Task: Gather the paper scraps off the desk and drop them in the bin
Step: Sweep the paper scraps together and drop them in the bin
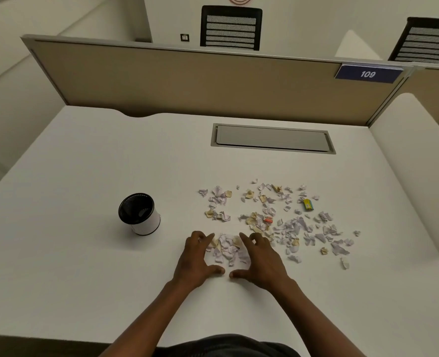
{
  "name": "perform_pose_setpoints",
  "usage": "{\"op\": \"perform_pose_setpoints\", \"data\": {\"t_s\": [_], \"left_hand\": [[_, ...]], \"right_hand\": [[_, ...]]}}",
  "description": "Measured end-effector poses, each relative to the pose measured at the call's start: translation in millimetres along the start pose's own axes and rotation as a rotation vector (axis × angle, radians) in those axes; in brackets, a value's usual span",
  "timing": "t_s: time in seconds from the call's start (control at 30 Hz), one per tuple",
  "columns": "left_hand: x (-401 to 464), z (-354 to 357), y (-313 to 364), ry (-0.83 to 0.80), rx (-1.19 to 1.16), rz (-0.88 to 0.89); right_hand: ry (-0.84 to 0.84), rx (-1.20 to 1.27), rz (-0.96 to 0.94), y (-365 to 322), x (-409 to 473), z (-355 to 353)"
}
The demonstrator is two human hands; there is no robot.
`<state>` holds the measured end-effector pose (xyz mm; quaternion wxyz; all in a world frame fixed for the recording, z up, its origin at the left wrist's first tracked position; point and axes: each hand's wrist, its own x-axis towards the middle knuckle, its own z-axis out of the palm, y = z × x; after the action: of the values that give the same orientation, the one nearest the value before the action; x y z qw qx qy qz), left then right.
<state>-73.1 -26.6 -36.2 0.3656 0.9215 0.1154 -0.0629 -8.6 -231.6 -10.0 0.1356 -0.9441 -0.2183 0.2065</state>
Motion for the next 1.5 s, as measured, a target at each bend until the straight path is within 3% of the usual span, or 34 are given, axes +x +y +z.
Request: {"op": "perform_pose_setpoints", "data": {"t_s": [0.2, 0.4, 0.6, 0.8, 1.07, 1.3, 1.5], "left_hand": [[8.6, 1.5, 13.2, -0.043, -0.095, 0.026], [12.4, 2.0, 18.3, 0.053, -0.108, 0.089], [5.5, 1.8, 16.1, 0.132, -0.225, 0.052], [-4.8, -8.1, 22.6, 0.184, -0.402, -0.028], [-12.6, -50.9, 24.1, 0.233, -0.52, -0.134], [-18.7, -121.4, 12.9, 0.324, -0.618, -0.148], [-11.4, -176.2, -17.2, 0.404, -0.575, -0.252]], "right_hand": [[0.035, 0.035, -0.079, -15.9, 16.3, 0.7], [0.091, 0.168, -0.142, -25.6, 22.3, -2.4], [0.162, 0.395, -0.067, -25.3, 22.6, 0.6], [0.073, 0.794, 0.096, -31.0, 21.7, -1.6], [-0.064, 1.105, 0.016, -67.2, 28.4, -27.4], [-0.148, 1.21, -0.089, -133.8, 53.1, -59.0], [-0.204, 1.147, -0.07, -198.3, 90.6, -68.7]]}}
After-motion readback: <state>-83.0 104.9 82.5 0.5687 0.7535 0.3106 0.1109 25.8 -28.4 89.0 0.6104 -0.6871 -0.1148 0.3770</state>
